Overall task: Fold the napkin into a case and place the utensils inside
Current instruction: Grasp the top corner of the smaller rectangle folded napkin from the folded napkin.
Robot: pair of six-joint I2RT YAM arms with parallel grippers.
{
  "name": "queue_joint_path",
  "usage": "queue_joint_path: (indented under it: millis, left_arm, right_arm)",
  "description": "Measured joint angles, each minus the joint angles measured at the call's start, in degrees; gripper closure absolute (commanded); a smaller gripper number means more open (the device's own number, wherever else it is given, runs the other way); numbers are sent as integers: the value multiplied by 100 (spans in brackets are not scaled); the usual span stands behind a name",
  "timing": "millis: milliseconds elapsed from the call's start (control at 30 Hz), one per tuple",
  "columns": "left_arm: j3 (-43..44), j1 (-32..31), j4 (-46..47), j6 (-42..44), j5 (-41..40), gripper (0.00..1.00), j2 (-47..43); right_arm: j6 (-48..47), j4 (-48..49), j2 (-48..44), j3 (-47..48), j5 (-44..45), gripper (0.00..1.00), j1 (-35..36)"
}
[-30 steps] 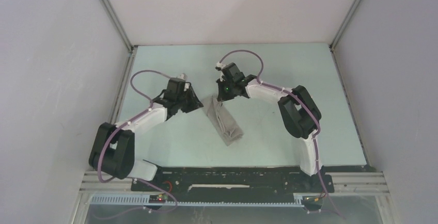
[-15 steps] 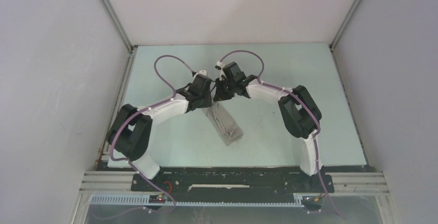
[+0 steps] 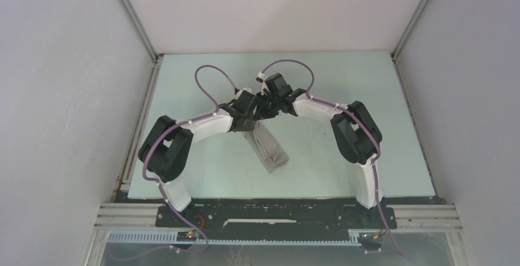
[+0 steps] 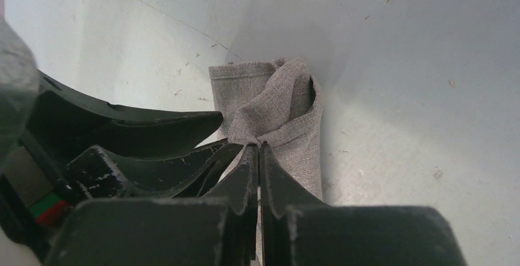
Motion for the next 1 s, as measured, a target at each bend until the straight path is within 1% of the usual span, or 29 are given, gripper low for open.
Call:
queue_joint_path:
  millis: [133,200,333,400,533,700,1000]
  left_arm:
    - [15,-57,-20,39,-136,69,72]
    - [15,-76,-42,44,-184,76,103]
    - [15,-83,-72,55,-289,93,116]
    - [15,-83,-81,42,-310,99,116]
    - [15,-83,-79,39,-323,100,116]
    - [-13,-74,-2,4,-352,100,90]
    - [-483,173,402,-214,-76,100,-186]
  right_arm:
    - [46,4,0,0,-39,100,0]
    - [81,7,0,0,-55,100,0]
    - [149,46,0,0,-81,100,7]
    - [195,63,0,-7,-87,100,13]
    - [380,212,0,-140,-138,100,17]
    - [859,463,0,-483,-251,100,13]
    - [1545,907,0,-824,-575,100,13]
